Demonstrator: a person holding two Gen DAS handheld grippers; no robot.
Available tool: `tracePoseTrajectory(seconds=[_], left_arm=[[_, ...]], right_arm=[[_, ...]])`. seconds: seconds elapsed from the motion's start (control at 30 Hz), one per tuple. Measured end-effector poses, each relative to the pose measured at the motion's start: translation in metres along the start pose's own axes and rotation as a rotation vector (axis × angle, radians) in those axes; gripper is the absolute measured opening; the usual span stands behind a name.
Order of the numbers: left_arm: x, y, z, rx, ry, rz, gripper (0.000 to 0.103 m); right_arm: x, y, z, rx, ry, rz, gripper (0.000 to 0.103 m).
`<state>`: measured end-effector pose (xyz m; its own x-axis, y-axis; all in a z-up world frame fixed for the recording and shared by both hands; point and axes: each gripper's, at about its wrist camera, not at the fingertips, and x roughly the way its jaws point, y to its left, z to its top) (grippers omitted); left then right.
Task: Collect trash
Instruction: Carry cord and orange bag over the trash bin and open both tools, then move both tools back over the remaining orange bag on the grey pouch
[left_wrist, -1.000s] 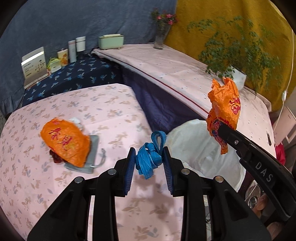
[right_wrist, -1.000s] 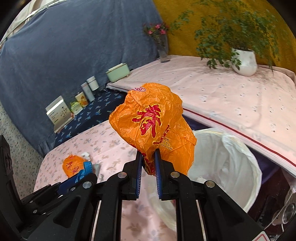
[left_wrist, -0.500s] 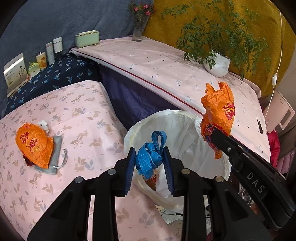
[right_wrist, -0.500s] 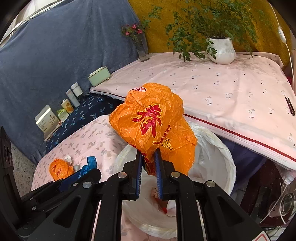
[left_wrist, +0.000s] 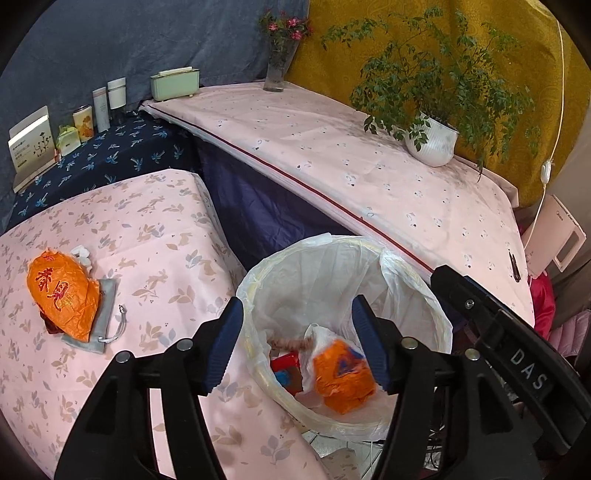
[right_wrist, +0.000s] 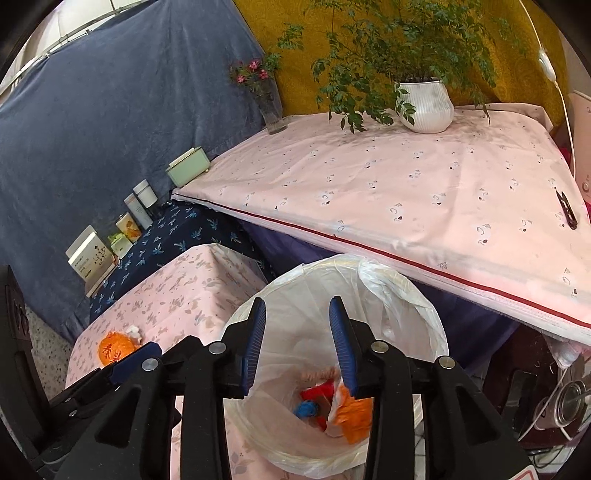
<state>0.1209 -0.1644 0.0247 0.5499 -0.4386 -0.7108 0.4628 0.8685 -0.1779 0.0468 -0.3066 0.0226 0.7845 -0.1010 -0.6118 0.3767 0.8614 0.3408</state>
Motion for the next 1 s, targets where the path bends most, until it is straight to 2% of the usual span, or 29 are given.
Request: tracePoseTrajectory(seconds=[0.37, 0.53, 1.0], left_arm=[[-0.012, 0.027, -0.002, -0.050, -0.013, 0.020, 0.058], [-0.019, 0.052, -0.008, -0.104, -0.013, 0.034, 0.058], [-0.045, 0.135, -0.027, -0.259, -0.017, 0.117, 0.060]], right_arm=[[-0.007, 0.023, -0.003, -0.044, -0.013, 0.009, 0.042], [-0.007, 0.039, -0.008, -0.067, -0.011, 0.019, 0.046], [0.004, 0.102, -0.035, -0.160, 0.046, 0.084, 0.048]])
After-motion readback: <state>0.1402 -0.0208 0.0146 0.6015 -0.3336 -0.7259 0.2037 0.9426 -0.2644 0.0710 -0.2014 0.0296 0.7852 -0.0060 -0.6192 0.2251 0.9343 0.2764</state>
